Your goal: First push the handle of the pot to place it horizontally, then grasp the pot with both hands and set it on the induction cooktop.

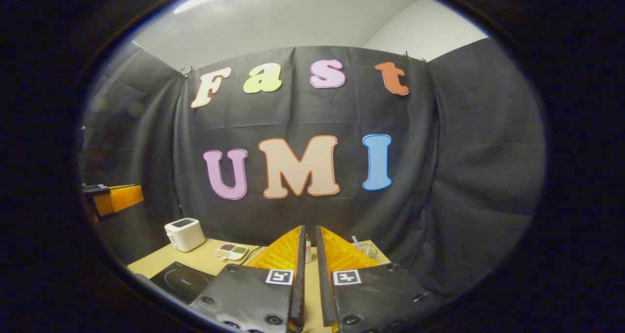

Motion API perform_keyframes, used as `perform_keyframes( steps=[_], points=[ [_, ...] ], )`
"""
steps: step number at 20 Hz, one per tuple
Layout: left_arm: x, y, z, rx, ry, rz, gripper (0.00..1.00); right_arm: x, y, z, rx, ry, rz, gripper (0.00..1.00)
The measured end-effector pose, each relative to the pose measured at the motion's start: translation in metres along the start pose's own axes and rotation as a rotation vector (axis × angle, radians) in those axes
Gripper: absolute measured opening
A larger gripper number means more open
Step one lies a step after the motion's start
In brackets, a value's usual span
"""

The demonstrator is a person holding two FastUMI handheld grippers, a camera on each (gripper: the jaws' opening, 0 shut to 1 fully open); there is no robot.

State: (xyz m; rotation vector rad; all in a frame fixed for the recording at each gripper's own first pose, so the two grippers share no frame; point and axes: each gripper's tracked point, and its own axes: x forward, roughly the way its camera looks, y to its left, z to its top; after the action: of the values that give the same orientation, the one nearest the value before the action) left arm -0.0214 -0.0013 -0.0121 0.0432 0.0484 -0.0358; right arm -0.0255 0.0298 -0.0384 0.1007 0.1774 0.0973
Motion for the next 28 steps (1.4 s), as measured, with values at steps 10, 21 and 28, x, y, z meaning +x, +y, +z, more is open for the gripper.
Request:
perform_keyframes(
  steps=[10, 21, 28],
  points=[
    [0.002, 0.004, -0.003, 0.019, 0.020, 0.004, 0.01, 0.002, 0.020, -0.030, -0.035, 0.065, 0.062, 0.04],
    [-0.008, 0.037, -0.007, 0.036, 0.038, 0.089, 0.01, -0.027, 0.047, -0.143, -0.142, 0.320, 0.189, 0.03],
    [-0.020, 0.063, -0.010, 0.045, 0.048, 0.154, 0.01, -0.051, 0.069, -0.228, -0.169, 0.534, 0.315, 0.06]
  ],
)
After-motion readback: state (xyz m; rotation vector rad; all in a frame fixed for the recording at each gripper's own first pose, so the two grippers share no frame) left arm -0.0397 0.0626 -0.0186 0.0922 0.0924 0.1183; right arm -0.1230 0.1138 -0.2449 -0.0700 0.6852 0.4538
